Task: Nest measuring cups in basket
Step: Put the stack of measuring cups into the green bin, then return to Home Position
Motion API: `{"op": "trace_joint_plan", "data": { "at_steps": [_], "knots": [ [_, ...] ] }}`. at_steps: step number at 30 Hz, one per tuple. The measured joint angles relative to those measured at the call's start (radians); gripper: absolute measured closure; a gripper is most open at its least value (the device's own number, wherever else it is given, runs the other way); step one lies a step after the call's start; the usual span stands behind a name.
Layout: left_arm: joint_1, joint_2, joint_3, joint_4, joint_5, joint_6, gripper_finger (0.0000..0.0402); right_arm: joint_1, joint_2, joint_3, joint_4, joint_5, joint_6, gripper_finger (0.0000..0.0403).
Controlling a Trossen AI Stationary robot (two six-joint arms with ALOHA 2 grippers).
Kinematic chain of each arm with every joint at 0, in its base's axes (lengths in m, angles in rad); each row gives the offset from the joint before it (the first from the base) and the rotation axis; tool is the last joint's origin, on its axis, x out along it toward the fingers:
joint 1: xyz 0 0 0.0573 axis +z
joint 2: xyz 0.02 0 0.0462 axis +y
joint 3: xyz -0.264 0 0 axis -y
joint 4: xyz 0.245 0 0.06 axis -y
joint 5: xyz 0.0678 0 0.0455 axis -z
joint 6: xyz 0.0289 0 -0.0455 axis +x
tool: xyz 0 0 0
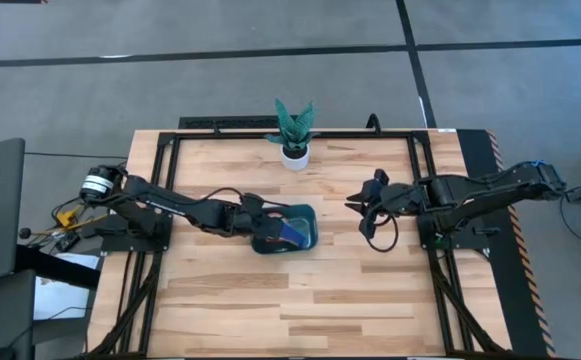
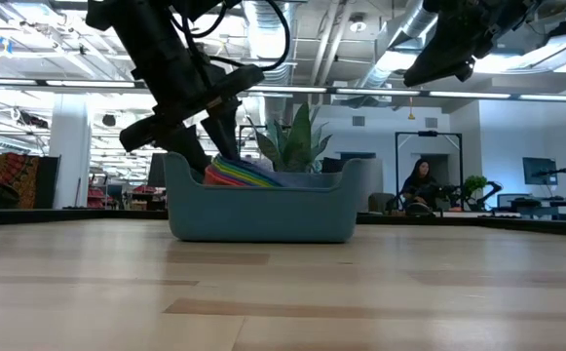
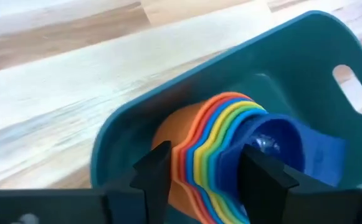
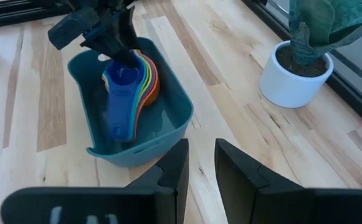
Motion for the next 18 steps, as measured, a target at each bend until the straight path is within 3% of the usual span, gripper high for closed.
{"op": "trace_joint_plan", "data": {
  "at_steps": [12, 18],
  "knots": [
    [0.0, -0.055, 0.0, -0.012, -0.008, 0.084, 0.0153, 0.009, 0.0, 0.0, 0.07, 0.009, -0.013, 0.03],
    [0.0, -0.144, 0.0, -0.122, -0.031, 0.125, 0.0131, 0.011, 0.0, 0.0, 0.118, 0.009, -0.035, 0.03]
  ]
}}
